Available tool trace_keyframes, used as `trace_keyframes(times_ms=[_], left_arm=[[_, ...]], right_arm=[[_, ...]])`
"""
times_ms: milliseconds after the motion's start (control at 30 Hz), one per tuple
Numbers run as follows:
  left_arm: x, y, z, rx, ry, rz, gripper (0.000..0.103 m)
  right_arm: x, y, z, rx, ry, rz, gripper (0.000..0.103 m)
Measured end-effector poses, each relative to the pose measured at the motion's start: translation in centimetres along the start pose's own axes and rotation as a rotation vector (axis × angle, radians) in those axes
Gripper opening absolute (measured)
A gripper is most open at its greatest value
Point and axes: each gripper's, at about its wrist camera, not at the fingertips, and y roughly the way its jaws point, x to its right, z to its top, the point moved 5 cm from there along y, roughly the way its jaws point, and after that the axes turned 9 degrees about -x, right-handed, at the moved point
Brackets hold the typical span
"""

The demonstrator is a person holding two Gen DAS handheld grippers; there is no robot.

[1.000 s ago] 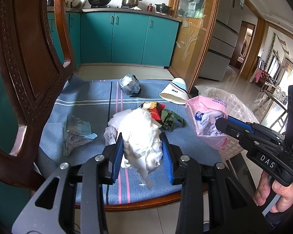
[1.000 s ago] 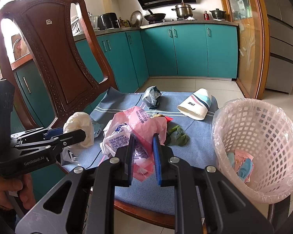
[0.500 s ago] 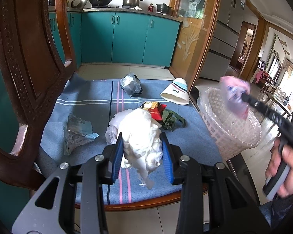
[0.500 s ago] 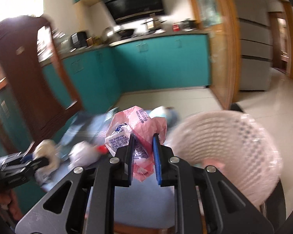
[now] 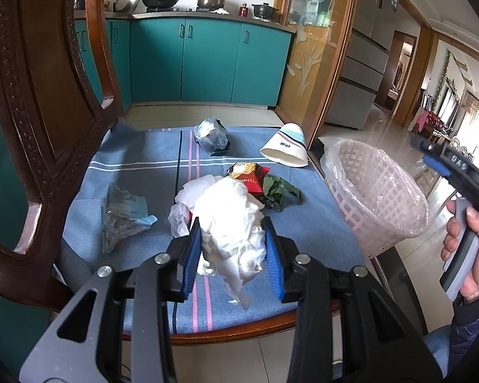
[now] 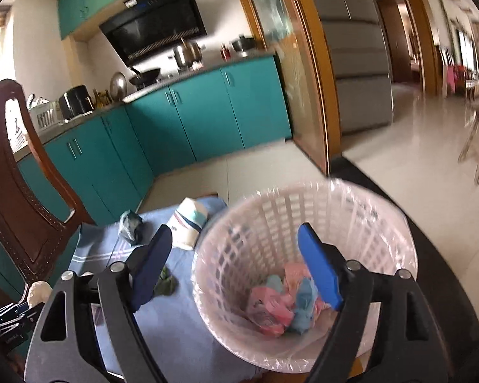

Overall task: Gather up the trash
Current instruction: 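Carry the white tissue over the mesh basket and open the left tool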

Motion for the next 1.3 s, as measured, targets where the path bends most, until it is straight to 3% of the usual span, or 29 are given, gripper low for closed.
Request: trace_keyframes(times_ms=[267,500,700,833,900,1000,1133,1300], left_arm=[[0.5,0.6,-0.3,-0.012,0.017,0.015,0.037],[3.9,1.0,0.4,-0.002,0.068,-0.014,0.037],[11.7,3.8,3.3,-0.03,0.137,-0.123,0.037],[18.3,6.2,6.9,-0.015,0.145,-0.24,0.038],[20.5,7.5,8.2,-0.007,0.13,-0.284,0.048],[22.5,10.0,8.9,-0.044,0.12,-0.304,0.083],[21.2,10.9,7.7,-0.069,0.117,-0.227,0.084],[14.7,6.4,5.7,-0.004,0.12,-0.127,0.088]], right_arm=[[-3.0,-1.2,0.1,0.04,-0.09,0.012,0.079],[-2.3,-1.8,0.8,0.058,-0.041,0.048,0.079],[0.8,-2.6,1.7,0.086,0.043,0.044,0.079],[3.8,-3.3,2.6,0.118,0.142,0.017,0.079],[5.1,-3.6,2.8,0.134,0.188,0.006,0.079],[6.0,-3.4,2.9,0.13,0.211,0.0,0.079],[5.4,-3.3,2.8,0.12,0.191,0.005,0.079],[3.5,-2.8,2.6,0.103,0.151,0.022,0.079]])
